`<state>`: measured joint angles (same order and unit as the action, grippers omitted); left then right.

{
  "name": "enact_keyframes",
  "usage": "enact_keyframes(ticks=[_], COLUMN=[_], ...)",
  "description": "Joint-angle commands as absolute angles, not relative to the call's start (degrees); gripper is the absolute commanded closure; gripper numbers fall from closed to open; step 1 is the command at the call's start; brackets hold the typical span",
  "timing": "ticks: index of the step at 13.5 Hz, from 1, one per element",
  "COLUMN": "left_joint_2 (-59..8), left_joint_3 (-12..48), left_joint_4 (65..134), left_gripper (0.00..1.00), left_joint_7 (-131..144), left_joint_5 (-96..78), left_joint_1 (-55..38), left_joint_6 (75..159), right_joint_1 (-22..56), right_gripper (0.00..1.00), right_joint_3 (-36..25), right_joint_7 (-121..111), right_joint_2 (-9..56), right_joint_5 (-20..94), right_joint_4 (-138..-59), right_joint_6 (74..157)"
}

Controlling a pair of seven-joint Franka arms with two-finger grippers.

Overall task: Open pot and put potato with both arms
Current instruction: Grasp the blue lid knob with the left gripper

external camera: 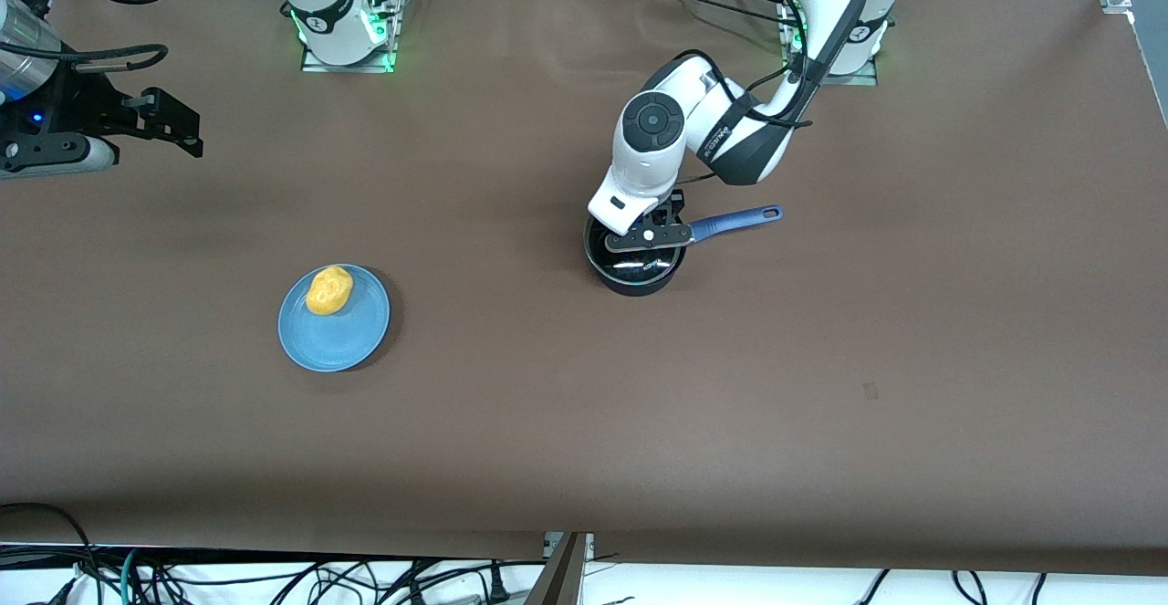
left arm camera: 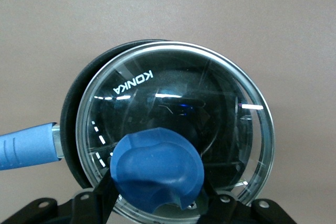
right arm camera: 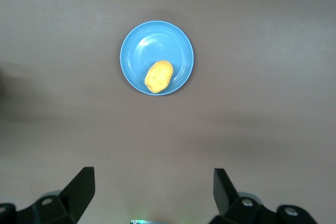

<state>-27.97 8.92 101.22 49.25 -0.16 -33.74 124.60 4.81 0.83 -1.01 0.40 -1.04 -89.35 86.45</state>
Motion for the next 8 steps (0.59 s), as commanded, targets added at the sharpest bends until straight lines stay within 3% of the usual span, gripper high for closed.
enact_keyframes(ticks=[1, 8], left_joint_2=[-26.2, -22.42], left_joint_3=[8.96, 8.88], left_joint_4=[101.87, 101.69], left_gripper=[0.38, 0.39], left_joint_7=[49.66, 44.84], left_joint_5=[1.05, 1.05], left_joint_1=[-33.4, -31.12], left_joint_6=[124.46, 120.07], right_joint_1=[4.4, 4.39], right_gripper=[0.0, 0.0], right_joint_3=[1.32, 1.32], right_joint_7=[-0.26, -0.26], right_joint_2=[1.05, 1.05], right_joint_5=[-1.41, -1.41], right_joint_4=[-87.8, -87.8], right_joint_6=[85.87, 85.87])
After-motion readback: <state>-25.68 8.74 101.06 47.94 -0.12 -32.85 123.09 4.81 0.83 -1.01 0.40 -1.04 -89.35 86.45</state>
